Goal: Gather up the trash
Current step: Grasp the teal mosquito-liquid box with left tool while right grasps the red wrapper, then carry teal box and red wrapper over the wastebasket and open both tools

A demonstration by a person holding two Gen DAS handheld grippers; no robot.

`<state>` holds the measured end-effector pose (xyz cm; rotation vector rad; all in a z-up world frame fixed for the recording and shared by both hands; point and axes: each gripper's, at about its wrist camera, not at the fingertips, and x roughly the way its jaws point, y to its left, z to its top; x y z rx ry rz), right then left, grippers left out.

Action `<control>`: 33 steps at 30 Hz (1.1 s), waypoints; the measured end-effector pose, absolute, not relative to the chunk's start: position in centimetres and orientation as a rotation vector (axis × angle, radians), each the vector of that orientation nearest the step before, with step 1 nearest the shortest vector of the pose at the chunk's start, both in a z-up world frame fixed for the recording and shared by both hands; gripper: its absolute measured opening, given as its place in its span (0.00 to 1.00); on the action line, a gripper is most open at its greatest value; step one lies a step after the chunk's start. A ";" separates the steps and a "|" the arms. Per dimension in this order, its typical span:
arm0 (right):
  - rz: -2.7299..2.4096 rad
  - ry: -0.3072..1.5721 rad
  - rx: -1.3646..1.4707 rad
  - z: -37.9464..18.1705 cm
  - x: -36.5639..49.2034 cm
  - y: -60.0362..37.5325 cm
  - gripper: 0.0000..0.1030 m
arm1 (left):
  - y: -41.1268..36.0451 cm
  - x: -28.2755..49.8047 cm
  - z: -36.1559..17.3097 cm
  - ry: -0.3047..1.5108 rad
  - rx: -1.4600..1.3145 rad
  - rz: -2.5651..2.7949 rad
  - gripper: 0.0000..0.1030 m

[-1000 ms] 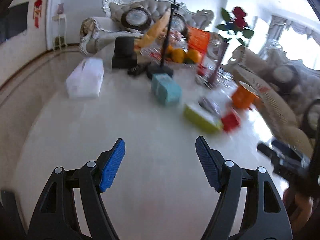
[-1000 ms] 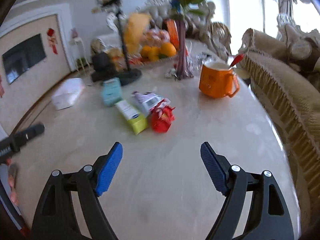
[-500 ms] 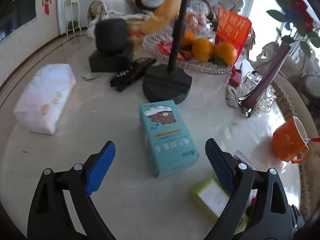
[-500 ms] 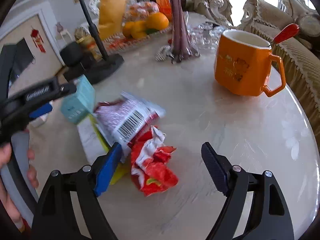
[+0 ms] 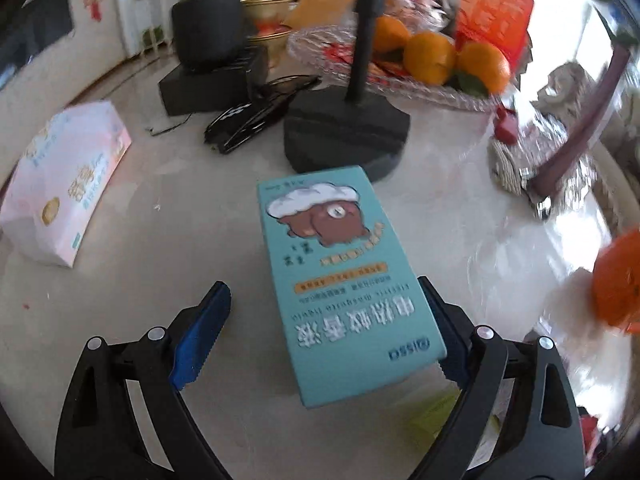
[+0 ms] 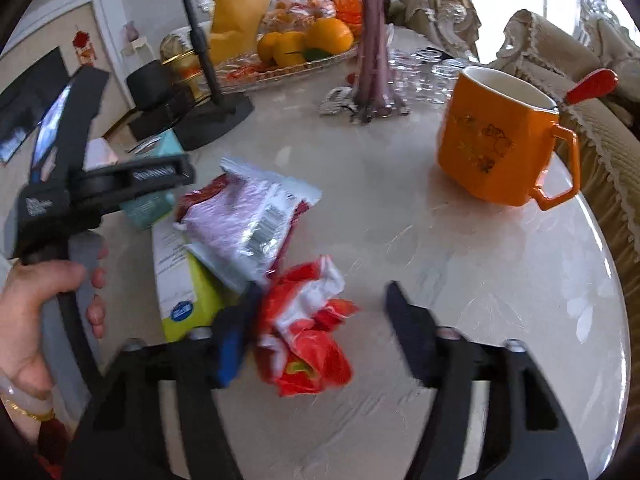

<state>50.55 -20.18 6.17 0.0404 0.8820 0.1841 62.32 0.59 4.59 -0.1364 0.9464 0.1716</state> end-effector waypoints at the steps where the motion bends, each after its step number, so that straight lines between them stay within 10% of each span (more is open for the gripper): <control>1: 0.202 0.882 0.039 6.2 50.5 -20.1 0.44 | 0.4 62.1 4.5 0.943 -0.106 0.174 0.80; 5: 0.235 0.865 0.010 6.3 50.0 -19.5 0.32 | 1.0 61.4 4.8 0.913 -0.091 0.178 0.49; 21: 0.330 0.787 0.375 6.1 46.8 -24.2 0.30 | 4.4 45.2 8.0 0.867 -0.210 -0.010 0.48; 33: 0.555 0.610 0.406 8.7 18.1 -21.3 0.30 | 1.8 16.5 9.5 0.699 -0.084 -0.223 0.48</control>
